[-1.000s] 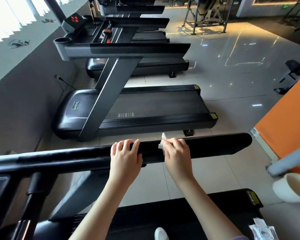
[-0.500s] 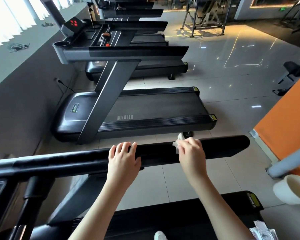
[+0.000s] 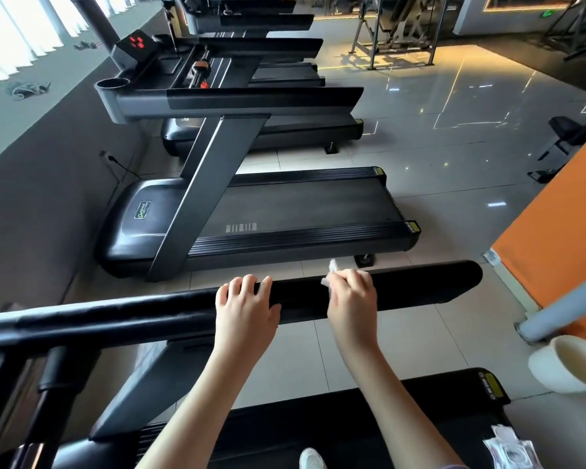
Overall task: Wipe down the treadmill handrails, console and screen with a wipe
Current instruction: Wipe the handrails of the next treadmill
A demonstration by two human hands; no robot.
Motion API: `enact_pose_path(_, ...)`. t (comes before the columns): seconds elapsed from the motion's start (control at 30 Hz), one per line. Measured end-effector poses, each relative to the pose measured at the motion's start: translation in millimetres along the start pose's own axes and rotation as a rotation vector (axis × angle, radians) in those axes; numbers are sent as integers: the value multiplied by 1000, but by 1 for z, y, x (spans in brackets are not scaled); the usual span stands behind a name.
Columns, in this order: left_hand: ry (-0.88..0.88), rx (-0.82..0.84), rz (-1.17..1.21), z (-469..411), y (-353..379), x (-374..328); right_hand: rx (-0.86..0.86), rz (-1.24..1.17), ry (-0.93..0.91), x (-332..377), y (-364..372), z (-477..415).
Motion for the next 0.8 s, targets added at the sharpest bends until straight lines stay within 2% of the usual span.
enact_pose_path(0.1,4,7,5,0,2,-4,50,-41,-139,0,-3,0)
enact_pose_path(0.23,2,20,-2,-4,4,-4,-32,103,13,-47,-16,-15)
enact_pose_path(0.3,-2,15,-3,-4,4,-6,-70,101,41,-40,-13,-12)
enact_pose_path(0.4,21,-11,-10,-4,1,-11,-18,-14,-101,-13,-9,-1)
enact_pose_path(0.47,35,-27,-10,-4,1,-12,0,-24,-158,-19,-15,-5)
enact_pose_path(0.6,22,-30,-19,-4,1,-11,-101,134,13,-58,-22,-17)
enact_pose_path(0.67,13,-17,-34,-5,4,-14,-104,97,37,-45,-15,-15)
enact_pose_path(0.8,21,-7,-53,-7,5,-21,23,-44,-131,-21,-12,-6)
Point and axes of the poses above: each hand's wrist, its own z-axis away from the middle knuckle, its own y-axis out of the palm, x = y × z, the point moved 8 cm from there along -z, towards the middle knuckle, and after that the axes turned 14 degrees about -x, right-handed, at the moved point
